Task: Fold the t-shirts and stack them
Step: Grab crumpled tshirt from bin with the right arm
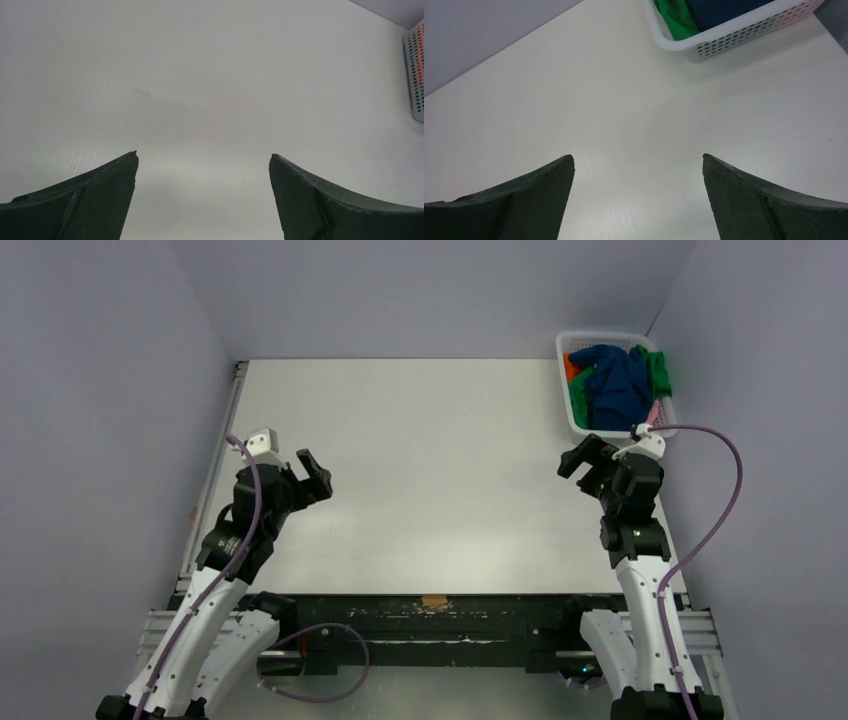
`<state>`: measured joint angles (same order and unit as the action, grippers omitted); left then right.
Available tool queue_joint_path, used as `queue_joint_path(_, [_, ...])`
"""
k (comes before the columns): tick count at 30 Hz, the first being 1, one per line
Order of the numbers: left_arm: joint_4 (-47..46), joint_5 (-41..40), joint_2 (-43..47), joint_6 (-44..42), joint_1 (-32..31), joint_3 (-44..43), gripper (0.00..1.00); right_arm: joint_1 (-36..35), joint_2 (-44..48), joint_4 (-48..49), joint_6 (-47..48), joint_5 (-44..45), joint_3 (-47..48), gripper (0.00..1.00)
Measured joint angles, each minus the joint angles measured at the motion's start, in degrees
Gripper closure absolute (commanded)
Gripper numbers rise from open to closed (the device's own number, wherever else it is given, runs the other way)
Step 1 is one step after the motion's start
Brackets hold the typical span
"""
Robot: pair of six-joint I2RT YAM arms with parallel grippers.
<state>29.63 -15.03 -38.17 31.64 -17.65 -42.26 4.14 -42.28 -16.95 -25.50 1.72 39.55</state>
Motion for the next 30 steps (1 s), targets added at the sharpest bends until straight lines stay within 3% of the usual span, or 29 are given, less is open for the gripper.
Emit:
queue_joint_path(9, [0.35,1.79,3.69,0.24,0.00,-0.04,0.00,0.00,-5.53,4.74,-0.76,0.61,1.46,0.01])
queue_joint_path(18, [1.51,1.16,4.48,0.26,0.00,-0.15,0.00,1.27,-40.19,0.96,1.51,12.17,36.33,0.06])
queue_joint_path(25, [1.60,-1.07,4.48,0.42,0.00,-0.11,0.00,3.06,-61.29,-2.12,5.33,18.91,56.15,0.13])
queue_joint_path(28, [1.79,-2.23,4.28,0.57,-0.02,-0.11,0.00,3.39,-68.08,-3.67,6.05,20.15,59.98,0.25])
queue_joint_path(29, [1.77,-2.71,4.28,0.66,-0.04,-0.11,0.00,3.41,-69.57,-3.87,6.27,20.39,60.46,0.39])
queue_joint_path(30, [1.79,-3.08,4.28,0.70,-0.04,-0.11,0.00,3.45,-71.41,-4.37,6.51,20.81,60.96,0.61])
